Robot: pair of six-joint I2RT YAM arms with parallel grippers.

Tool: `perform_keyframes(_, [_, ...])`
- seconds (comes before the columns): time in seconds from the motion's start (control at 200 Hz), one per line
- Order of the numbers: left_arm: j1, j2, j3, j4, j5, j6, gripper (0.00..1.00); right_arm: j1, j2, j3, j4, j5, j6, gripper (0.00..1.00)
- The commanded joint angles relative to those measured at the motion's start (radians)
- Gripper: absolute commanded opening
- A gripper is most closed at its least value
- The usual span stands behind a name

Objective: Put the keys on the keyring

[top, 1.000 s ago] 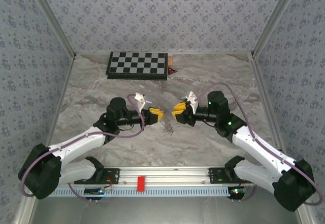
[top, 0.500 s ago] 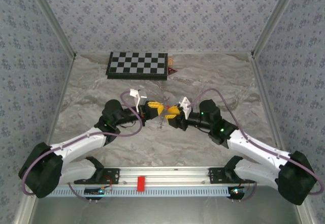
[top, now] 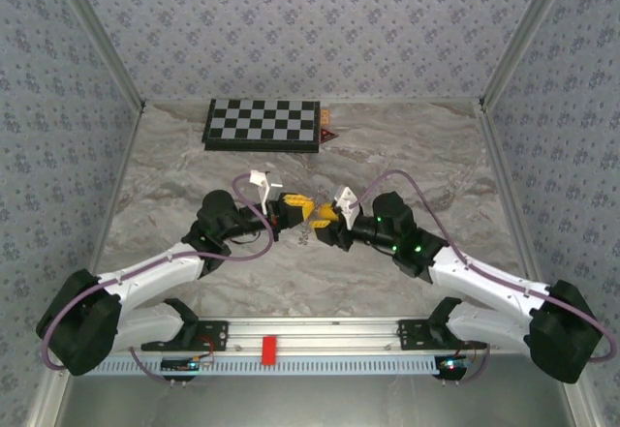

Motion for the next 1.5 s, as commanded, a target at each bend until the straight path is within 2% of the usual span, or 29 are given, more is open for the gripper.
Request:
perform_keyframes(0.0, [-0.006, -0.026, 0.053, 0.019, -0.007, 0.021, 0.0, -0.003, -0.048, 0.006, 0.006, 0.044, -0.021, 0.35])
perform_keyframes(0.255, [-0.018, -0.032, 0.057, -0.026, -0.093, 0.041, 0.0, 0.005, -0.134, -0.052, 0.044, 0.116, 0.022, 0.38])
perform_keyframes(0.47, [-0.035, -0.034, 0.06, -0.034, -0.094, 0.057, 0.0, 0.039, -0.083, -0.033, 0.049, 0.175, 0.013, 0.4])
perform_keyframes(0.675, [-0.037, -0.047, 0.056, -0.049, -0.089, 0.062, 0.0, 0.044, -0.028, -0.014, 0.071, 0.212, -0.002, 0.38])
perform_keyframes(0.9, [-0.039, -0.058, 0.054, -0.072, -0.105, 0.078, 0.0, 0.053, -0.034, -0.01, 0.082, 0.209, -0.015, 0.0])
perform_keyframes(1.164, [-0.043, -0.022, 0.041, -0.04, -0.181, 0.081, 0.0, 0.118, -0.036, 0.003, 0.076, 0.202, -0.038, 0.0])
perform_keyframes(1.354, [-0.043, -0.012, 0.037, -0.013, -0.187, 0.083, 0.0, 0.164, -0.002, 0.002, 0.092, 0.228, -0.041, 0.0])
perform_keyframes(1.414, [-0.043, -0.015, 0.031, 0.004, -0.174, 0.077, 0.0, 0.169, 0.01, 0.005, 0.091, 0.228, -0.041, 0.14])
perform_keyframes(1.494, [-0.039, -0.025, 0.033, 0.003, -0.136, 0.077, 0.0, 0.168, 0.01, 0.004, 0.078, 0.24, -0.039, 0.2])
